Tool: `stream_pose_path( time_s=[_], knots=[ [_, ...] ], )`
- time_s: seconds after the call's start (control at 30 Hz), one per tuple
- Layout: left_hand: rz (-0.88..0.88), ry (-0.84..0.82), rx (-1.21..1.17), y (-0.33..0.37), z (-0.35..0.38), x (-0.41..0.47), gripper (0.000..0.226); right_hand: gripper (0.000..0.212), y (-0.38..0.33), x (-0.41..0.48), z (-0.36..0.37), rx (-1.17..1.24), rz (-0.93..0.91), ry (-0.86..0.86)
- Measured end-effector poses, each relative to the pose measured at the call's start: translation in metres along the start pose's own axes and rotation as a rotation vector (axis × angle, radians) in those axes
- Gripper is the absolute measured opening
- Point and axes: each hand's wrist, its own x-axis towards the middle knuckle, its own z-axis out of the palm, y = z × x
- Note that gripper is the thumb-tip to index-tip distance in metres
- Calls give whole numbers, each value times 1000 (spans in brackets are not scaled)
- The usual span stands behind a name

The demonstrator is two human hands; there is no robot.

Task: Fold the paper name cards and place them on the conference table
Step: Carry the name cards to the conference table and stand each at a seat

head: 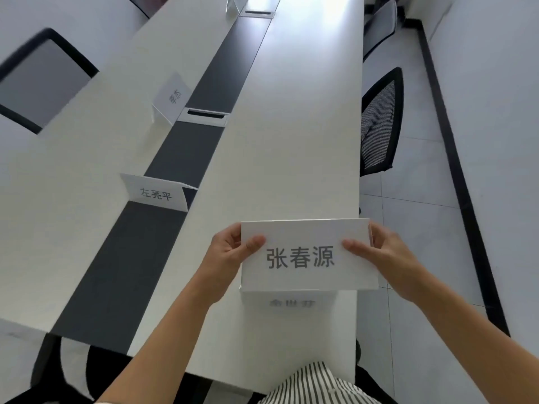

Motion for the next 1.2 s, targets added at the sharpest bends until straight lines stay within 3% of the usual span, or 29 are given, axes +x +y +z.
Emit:
stream_pose_path(
  time_s=[0.1,0.2,0.27,0.33,0.4,0.47,0.7,0.83,0.87,0.97,1.03,1.1,1.2],
  knots=[
    [-18,5,-81,4,13,5,25,43,5,-9,0,120,52,36],
    [-63,-76,-80,-9,-2,16,42,51,15,-18,-11,178,53,131],
    [-106,-135,142,-32,-24,21,54,69,23,-23,-23,194,53,206],
    [-185,-180,494,-60,-45,21,81,82,33,-29,-35,225,66,268],
    [-232,-236,729,-84,-53,20,95,72,43,-34,-46,272,99,299],
    [-236,-277,780,-105,-51,20,98,50,51,-39,-51,354,138,296],
    [-189,-184,765,-144,-48,25,73,50,70,-40,-52,325,240,299],
    [-148,-154,705,-141,-45,16,64,91,68,-38,-53,237,255,269],
    [-140,-146,668,-138,-45,13,61,93,66,-37,-54,232,257,268],
    [-155,-120,527,-123,-42,3,49,76,60,-37,-56,293,255,265],
    [-167,-121,430,-108,-38,-4,40,84,58,-37,-59,310,246,281],
    [-164,-118,321,-93,-32,-11,33,68,53,-38,-59,351,239,272],
    [-165,-32,124,-75,-23,-19,45,45,47,-42,-62,419,210,254]
  ],
)
